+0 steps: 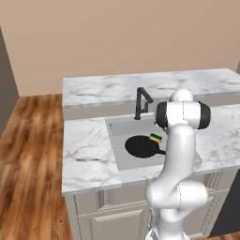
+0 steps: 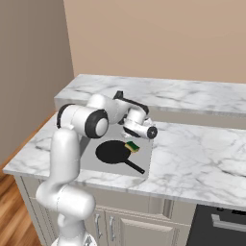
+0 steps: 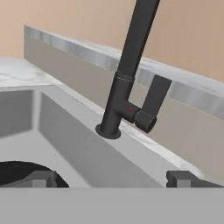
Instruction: Pick the pan and sponge and place them into the sink. Then turn on the water.
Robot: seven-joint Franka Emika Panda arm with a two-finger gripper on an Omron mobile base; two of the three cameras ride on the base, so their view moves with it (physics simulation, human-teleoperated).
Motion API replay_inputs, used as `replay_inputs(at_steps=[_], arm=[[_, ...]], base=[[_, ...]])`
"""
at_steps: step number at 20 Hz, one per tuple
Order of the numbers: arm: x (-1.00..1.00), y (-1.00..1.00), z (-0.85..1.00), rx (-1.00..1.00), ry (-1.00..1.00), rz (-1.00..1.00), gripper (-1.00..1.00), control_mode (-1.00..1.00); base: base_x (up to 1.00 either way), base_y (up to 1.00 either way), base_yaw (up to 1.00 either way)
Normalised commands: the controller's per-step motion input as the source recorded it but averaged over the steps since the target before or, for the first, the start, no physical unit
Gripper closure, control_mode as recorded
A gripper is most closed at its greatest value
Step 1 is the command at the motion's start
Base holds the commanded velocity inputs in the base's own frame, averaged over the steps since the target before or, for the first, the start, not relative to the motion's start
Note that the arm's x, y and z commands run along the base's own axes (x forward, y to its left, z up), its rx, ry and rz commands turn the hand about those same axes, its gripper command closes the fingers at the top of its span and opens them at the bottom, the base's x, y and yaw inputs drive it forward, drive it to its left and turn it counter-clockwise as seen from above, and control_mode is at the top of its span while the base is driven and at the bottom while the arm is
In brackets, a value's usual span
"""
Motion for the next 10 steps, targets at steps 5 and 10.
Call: replay_inputs(at_steps=[5,10], arm=[[0.42,0.0,0.09,0.05,-0.11,0.0,-1.0,-1.0],[0.47,0.0,0.07,0.09,-0.06,0.0,-1.0,-1.0]], base=[[0.0,0.0,0.0],[0.0,0.0,0.0]])
